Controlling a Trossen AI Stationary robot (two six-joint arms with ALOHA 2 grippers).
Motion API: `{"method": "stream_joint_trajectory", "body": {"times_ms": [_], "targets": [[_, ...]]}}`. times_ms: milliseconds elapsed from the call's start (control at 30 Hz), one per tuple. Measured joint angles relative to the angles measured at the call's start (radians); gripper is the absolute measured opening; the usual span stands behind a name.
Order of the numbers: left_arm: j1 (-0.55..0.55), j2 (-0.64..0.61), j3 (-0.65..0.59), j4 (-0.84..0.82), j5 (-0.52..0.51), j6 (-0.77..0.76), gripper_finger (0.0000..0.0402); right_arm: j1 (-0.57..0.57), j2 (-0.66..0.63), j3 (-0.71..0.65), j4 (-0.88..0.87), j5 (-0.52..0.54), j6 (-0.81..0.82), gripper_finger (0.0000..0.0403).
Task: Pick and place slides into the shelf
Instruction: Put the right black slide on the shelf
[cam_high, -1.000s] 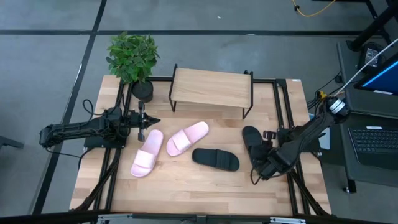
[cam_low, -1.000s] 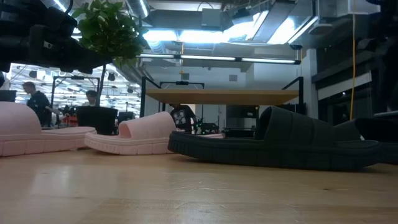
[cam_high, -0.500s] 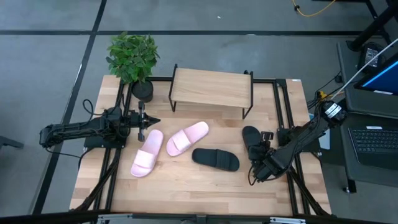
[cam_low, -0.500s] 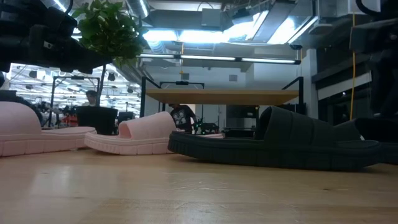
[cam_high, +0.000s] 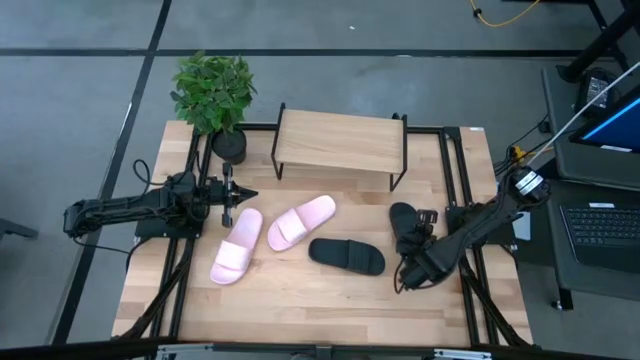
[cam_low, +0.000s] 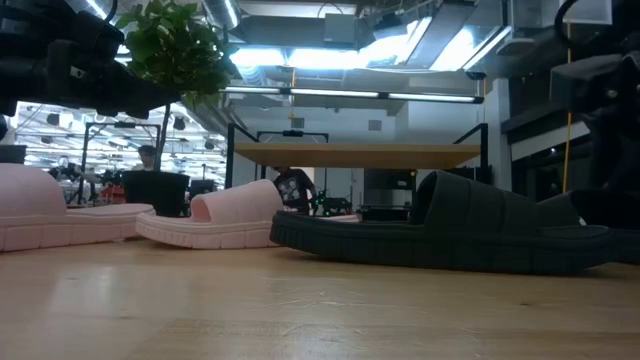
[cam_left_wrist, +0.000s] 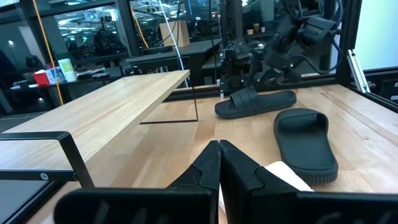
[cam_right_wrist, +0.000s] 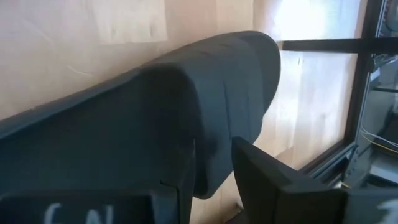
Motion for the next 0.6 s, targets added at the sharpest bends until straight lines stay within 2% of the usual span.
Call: {"method": "stream_joint_trajectory", "body": {"times_ms": [467, 600], "targets": [[0.000, 0.000, 0.000, 0.000, 0.000, 0.000, 0.0000, -0.033, 0.043, 0.000, 0.001, -0.009, -0.024, 0.0107], [0.000, 0.000, 0.000, 0.000, 0.000, 0.000, 0.0000, -0.046, 0.043, 0.000, 0.001, -0.010, -0.024, 0.0096]]}}
